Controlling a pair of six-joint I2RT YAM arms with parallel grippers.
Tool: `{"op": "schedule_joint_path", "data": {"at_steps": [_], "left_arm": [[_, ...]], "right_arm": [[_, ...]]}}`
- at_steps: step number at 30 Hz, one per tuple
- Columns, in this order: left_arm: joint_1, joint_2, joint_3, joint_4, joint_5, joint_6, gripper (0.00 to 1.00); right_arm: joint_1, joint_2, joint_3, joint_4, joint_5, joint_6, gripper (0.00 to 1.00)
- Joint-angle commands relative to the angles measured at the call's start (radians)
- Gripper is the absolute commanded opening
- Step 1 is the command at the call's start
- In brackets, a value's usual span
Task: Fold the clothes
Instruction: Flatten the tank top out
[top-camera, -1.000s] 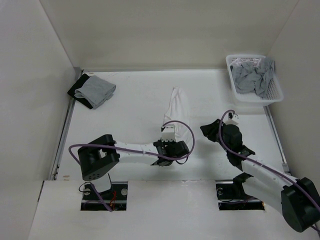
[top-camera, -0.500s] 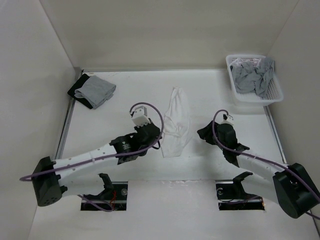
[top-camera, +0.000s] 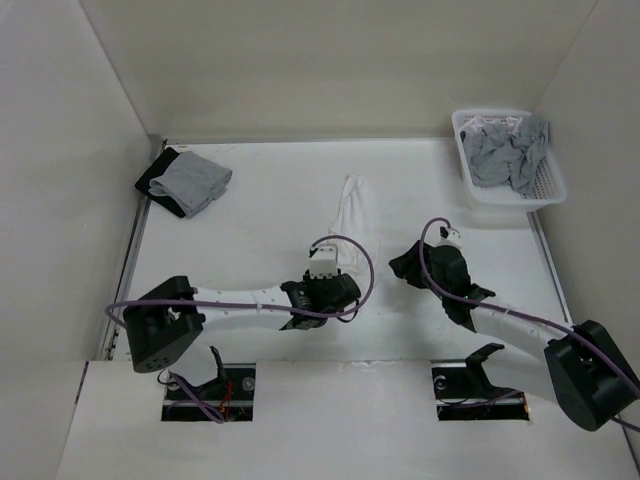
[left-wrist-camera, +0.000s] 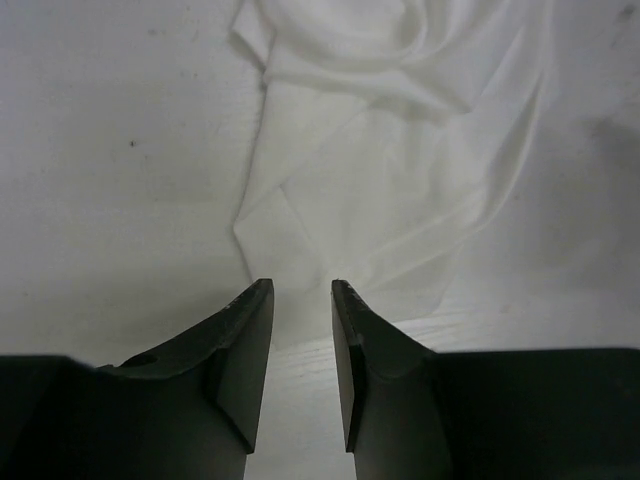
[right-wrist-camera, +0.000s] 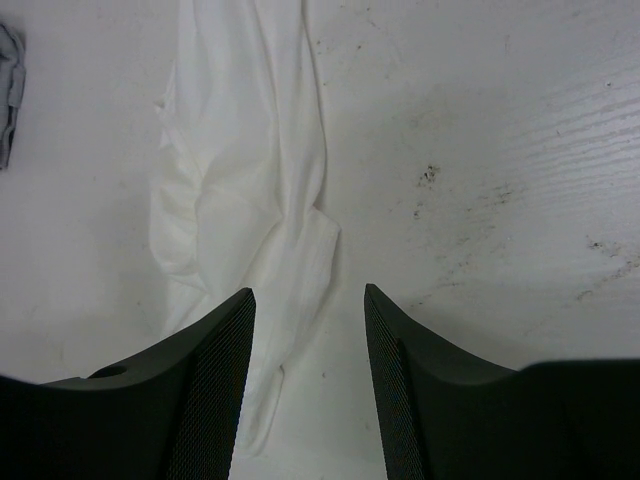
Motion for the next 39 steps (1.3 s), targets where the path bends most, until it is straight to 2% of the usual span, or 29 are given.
{"op": "schedule_joint_path", "data": {"at_steps": [1, 8, 24, 32, 36, 39], "left_arm": [[-0.006, 0.022, 0.067, -0.007, -0.032, -0.057, 0.30], [-0.018, 0.075, 0.093, 0.002, -0.020, -0.093, 0.34], [-0.037, 0.187, 0.122, -0.007, -0.001, -0.142, 0.31], [-0.038, 0.181, 0.101, -0.015, -0.003, -0.154, 0.23], [-0.030, 0.180, 0.090, -0.006, 0.003, -0.157, 0.13], [-0.038, 0.174, 0.102, -0.017, -0.006, -0.156, 0.09]], "right_arm": [[-0.002, -0.037, 0.002, 0.041, -0.003, -0.006, 0.53], [0.004, -0.041, -0.004, 0.058, -0.003, -0.007, 0.53], [0.004, -0.103, -0.021, 0.052, -0.007, -0.007, 0.53], [-0.002, -0.118, -0.024, 0.049, -0.007, -0.007, 0.53], [-0.001, -0.118, -0.024, 0.049, -0.007, -0.007, 0.53], [-0.002, -0.121, -0.026, 0.049, -0.007, -0.007, 0.53]]}}
